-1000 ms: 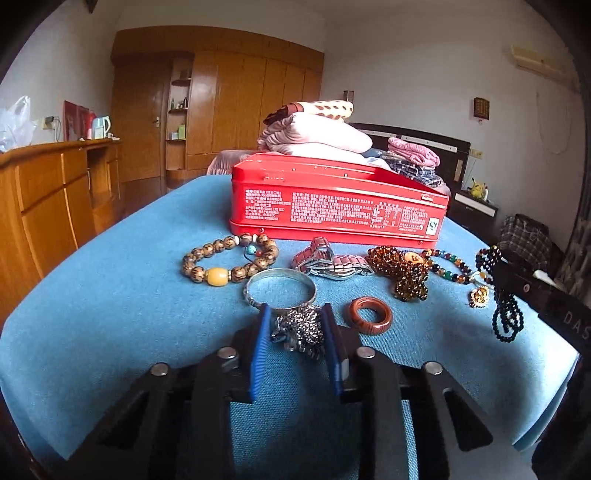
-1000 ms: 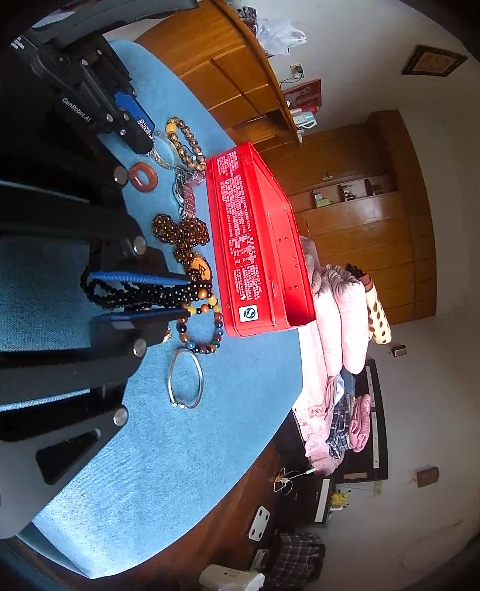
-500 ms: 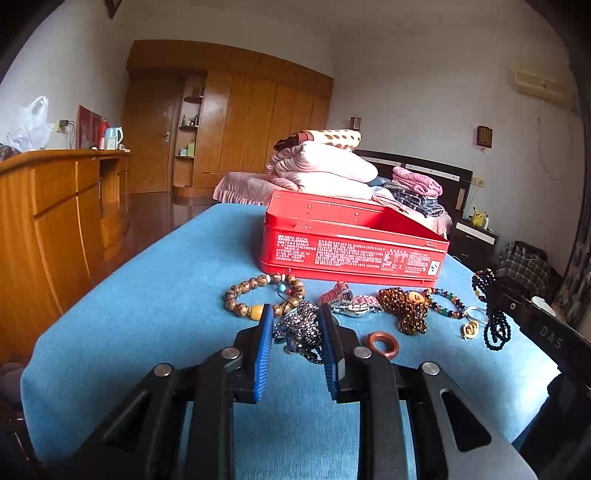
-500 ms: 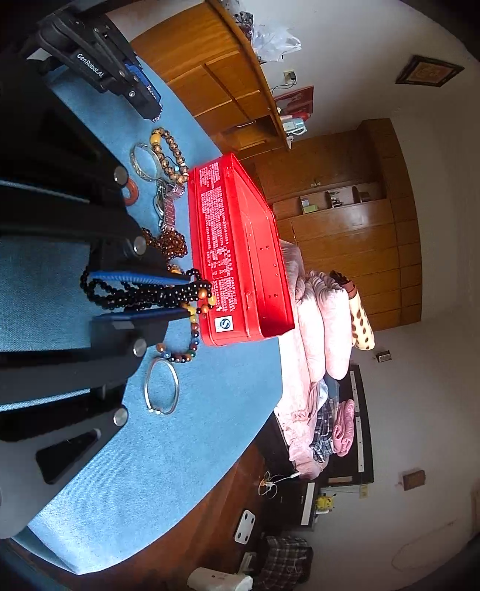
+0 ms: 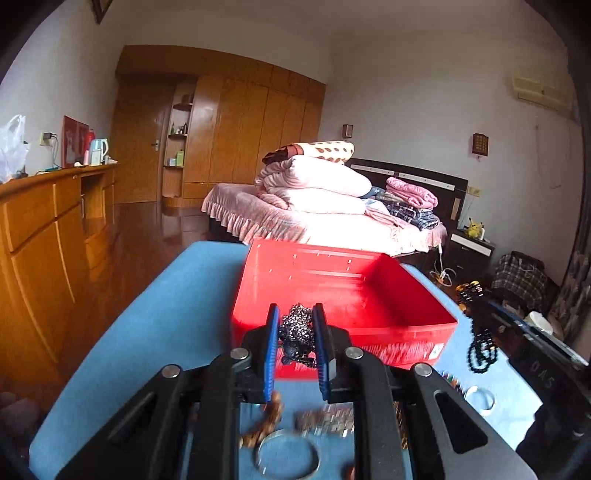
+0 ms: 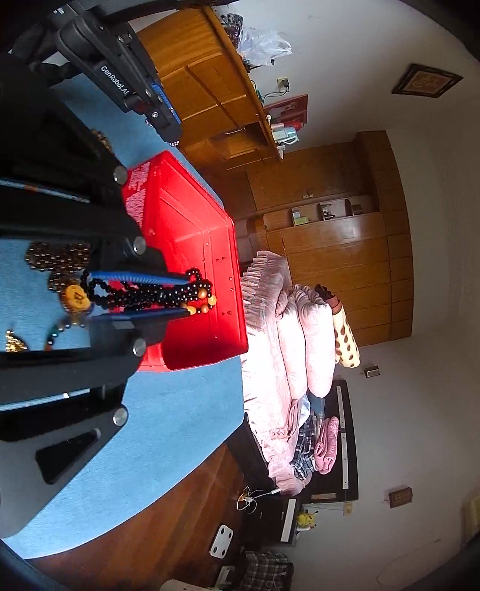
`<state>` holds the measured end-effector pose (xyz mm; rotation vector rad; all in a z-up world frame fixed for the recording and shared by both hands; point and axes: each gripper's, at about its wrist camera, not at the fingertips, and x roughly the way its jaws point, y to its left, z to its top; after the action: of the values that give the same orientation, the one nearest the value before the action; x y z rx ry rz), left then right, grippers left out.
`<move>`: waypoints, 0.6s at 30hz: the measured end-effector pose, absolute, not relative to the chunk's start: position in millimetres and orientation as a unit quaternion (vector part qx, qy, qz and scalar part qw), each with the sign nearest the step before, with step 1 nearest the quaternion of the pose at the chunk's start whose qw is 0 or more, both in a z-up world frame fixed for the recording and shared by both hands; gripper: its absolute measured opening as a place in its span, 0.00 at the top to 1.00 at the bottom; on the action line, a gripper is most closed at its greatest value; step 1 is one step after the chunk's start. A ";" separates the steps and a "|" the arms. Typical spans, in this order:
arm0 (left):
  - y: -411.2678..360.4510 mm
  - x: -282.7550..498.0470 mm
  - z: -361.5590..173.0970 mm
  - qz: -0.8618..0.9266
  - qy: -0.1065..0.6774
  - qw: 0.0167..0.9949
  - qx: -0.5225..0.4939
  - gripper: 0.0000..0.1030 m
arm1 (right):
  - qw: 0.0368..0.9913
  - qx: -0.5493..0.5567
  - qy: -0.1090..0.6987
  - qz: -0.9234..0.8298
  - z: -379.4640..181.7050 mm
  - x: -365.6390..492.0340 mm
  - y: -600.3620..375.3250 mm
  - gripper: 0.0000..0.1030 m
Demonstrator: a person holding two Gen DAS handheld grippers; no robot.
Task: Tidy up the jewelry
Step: 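Carry both items over the red tin and open both grippers to drop them inside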
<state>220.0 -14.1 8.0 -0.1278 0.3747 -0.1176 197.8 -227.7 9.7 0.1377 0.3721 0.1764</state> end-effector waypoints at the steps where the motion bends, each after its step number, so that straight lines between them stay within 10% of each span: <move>1: -15.9 227.6 12.2 -0.060 0.186 0.979 -0.063 0.83 | 0.975 0.072 0.189 0.090 12.6 207.8 -228.2 0.89; 10: -27.5 303.2 14.3 -0.100 0.229 0.965 -0.086 0.82 | 0.953 0.112 0.262 0.103 5.2 287.7 -230.7 0.86; 18: -20.9 301.8 5.4 -0.092 0.235 0.963 -0.092 0.61 | 0.951 0.126 0.265 0.102 -0.1 288.1 -239.5 0.77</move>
<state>301.8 -20.9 5.4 -0.1873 0.4752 -0.1871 288.1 -239.5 -0.1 0.2556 0.5390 0.2067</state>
